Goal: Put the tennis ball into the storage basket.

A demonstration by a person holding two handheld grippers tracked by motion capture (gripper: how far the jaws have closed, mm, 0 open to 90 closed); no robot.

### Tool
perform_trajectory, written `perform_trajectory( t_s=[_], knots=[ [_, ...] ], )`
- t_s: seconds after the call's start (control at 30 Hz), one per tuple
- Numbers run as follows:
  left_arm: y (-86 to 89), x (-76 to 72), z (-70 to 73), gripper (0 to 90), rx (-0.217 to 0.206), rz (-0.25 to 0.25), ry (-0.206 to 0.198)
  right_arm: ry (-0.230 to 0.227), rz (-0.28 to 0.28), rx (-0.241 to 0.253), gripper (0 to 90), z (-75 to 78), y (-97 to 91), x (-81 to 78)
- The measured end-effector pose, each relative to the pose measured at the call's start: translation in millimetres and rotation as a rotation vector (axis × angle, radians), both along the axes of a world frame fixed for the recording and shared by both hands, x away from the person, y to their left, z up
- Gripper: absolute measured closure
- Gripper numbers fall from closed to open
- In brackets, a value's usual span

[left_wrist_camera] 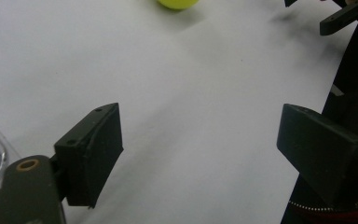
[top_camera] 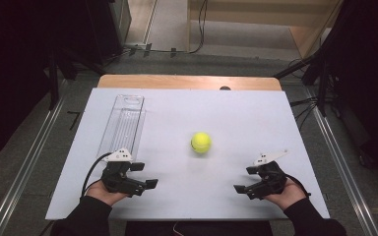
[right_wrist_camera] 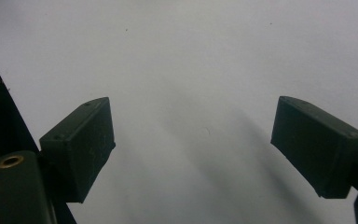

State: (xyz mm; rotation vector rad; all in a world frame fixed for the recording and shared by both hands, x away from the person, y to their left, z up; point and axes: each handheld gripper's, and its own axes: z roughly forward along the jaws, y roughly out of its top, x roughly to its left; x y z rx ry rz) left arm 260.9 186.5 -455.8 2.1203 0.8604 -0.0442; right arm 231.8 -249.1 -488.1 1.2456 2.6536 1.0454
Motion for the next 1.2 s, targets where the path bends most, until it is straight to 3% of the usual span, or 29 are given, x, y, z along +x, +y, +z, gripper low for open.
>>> perform_trajectory(
  t_s=[0.13, 0.3, 0.53, 0.73, 0.8, 0.9, 1.2],
  knots=[
    [-5.1, -0.8, 2.5, 12.5, -0.024, -0.022, -0.001, 0.0, 0.0, -0.001, 11.3, -0.1, -0.1, 0.3],
    [-12.6, -1.4, 3.6, 0.0, -0.013, -0.021, 0.0, -0.001, 0.0, -0.001, 11.3, -0.2, 0.0, 0.1],
    [-19.3, -2.3, 4.8, 0.0, -0.017, -0.041, 0.006, -0.001, -0.001, -0.002, 11.4, -0.1, -0.2, 0.2],
    [-23.6, 0.6, 7.5, 0.0, -0.022, 0.0, -0.005, -0.002, -0.008, 0.005, 11.4, 0.5, -0.6, 0.1],
    [-25.6, 1.7, 8.4, 0.0, -0.041, 0.009, 0.002, 0.001, -0.013, 0.01, 11.3, 0.7, -0.9, 0.2],
    [-29.8, 1.9, 10.4, 0.0, -0.017, 0.01, -0.015, -0.001, -0.012, 0.01, 11.4, 0.4, -0.9, 0.2],
    [-39.5, 5.9, 10.4, 0.0, 0.005, 0.006, -0.017, -0.001, -0.013, 0.011, 11.4, 0.3, -1.3, 0.0]
  ],
)
